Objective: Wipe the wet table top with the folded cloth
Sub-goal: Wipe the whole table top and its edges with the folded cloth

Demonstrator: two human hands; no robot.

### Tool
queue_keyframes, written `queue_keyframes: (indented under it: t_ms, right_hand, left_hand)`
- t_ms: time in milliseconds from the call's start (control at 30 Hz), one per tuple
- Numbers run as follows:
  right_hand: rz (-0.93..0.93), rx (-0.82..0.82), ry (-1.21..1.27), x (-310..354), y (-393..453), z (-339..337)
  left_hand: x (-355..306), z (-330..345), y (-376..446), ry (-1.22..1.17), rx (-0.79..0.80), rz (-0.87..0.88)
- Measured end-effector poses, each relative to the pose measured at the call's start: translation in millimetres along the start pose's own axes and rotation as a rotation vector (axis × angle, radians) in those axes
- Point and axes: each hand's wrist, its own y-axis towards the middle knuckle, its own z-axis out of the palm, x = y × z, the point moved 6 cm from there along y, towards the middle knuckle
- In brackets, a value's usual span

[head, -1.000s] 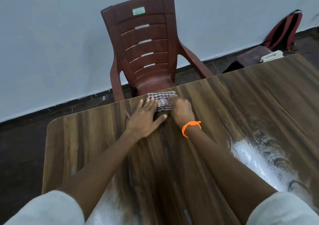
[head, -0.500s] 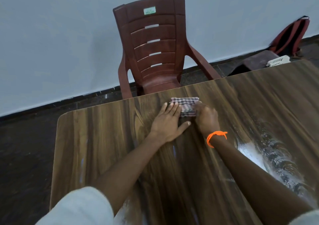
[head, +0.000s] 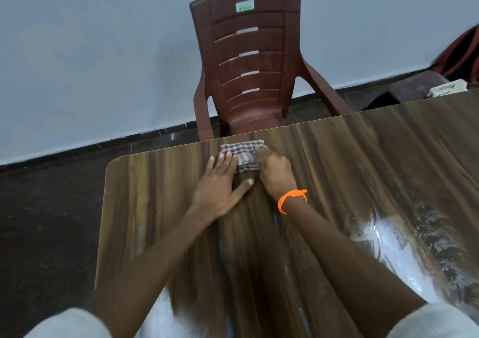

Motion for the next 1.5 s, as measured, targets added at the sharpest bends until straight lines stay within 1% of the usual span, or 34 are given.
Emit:
queue_keyframes:
  t_ms: [100, 167, 267, 367, 467, 600, 667, 767, 867, 967, 1067, 1200, 1300, 1400, 1500]
  right_hand:
    - [-0.079, -0.005, 0.007, -3.5, -38.4, -4.8]
    - [-0.097, -0.032, 0.012, -16.3, -58.8, -13.4]
    - [-0.033, -0.097, 0.014, -46.0, -73.8, -29.7]
    - [0.017, -0.143, 0.012, -58.8, -69.1, -40.7]
    - [0.046, -0.168, 0.046, -54.9, -48.8, -43.8]
    - [0.065, -0.078, 0.001, -32.6, -33.0, -26.7]
    - [0.043, -0.043, 0.0, -16.0, -44.1, -17.0]
    - [-0.005, -0.047, 0.066, 0.7, -74.3, -10.7]
    - [-0.098, -0.056, 0.087, 9.9, -111.7, -11.2]
    - [-0.104, -0.044, 0.086, 2.5, -151.0, -14.8]
    - [-0.076, -0.066, 0.06, -19.8, -182.7, -26.9]
    - [0.046, -0.127, 0.046, -49.1, -185.4, -44.5]
    - [0.098, -0.14, 0.036, -52.1, -161.9, -49.1]
    - [0.095, -0.145, 0.058, -37.4, -145.6, -47.3]
    - [0.056, -0.125, 0.07, -17.5, -152.2, -37.9]
  left_hand:
    - [-18.6, 9.7, -30.4, -0.01, -0.006, 0.009]
    - [-39.2, 16.5, -41.7, -0.02, 0.016, 0.031]
    - [-70.9, 23.5, -40.6, -0.029, 0.046, 0.069]
    - [-86.9, 18.6, -18.7, -0.028, 0.031, 0.067]
    - [-77.7, 10.7, 5.7, 0.016, 0.025, 0.074]
    - [-43.6, 3.4, 9.3, -0.052, 0.008, 0.031]
    - [-34.7, 4.4, -7.6, -0.068, -0.009, 0.007]
    - [-33.1, 14.0, -48.9, -0.043, -0.016, 0.001]
    - [-42.3, 27.0, -93.7, -0.009, -0.005, 0.002]
    - [-66.1, 39.6, -129.1, -0.006, 0.007, 0.014]
    - [-99.0, 49.8, -145.0, -0.023, 0.037, 0.051]
    - [-125.6, 48.9, -120.7, -0.052, 0.048, 0.094]
    - [-122.2, 41.1, -87.9, -0.012, 0.054, 0.096]
    - [-107.4, 37.0, -73.4, 0.026, 0.059, 0.072]
    - [-95.2, 37.6, -88.0, -0.022, 0.057, 0.036]
